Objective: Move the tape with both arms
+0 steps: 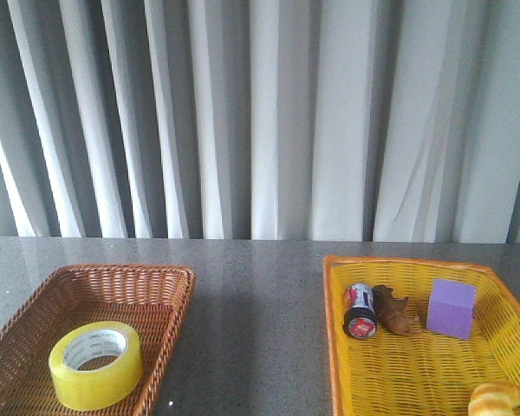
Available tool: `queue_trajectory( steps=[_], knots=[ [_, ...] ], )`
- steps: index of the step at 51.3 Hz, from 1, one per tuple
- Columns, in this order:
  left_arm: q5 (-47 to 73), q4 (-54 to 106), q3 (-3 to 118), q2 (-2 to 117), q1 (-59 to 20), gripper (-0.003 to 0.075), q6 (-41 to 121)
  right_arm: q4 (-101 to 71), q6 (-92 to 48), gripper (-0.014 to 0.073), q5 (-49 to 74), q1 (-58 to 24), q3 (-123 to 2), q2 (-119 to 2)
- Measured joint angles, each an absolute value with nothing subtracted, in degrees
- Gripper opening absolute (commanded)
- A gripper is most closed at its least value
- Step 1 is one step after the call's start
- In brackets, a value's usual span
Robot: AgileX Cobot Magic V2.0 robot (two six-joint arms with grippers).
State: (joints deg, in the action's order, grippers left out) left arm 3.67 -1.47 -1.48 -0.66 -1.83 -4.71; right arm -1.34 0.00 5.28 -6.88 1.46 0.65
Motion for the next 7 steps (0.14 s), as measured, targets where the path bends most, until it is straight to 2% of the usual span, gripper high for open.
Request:
queue_trajectory(
  steps=[7],
  knots=[
    [3.67,-1.47,-1.48,-0.66,-1.83,-0.0006,-4.71,-1.34,0.0,-0.0005,5.28,-6.88,1.46,0.65]
  ],
)
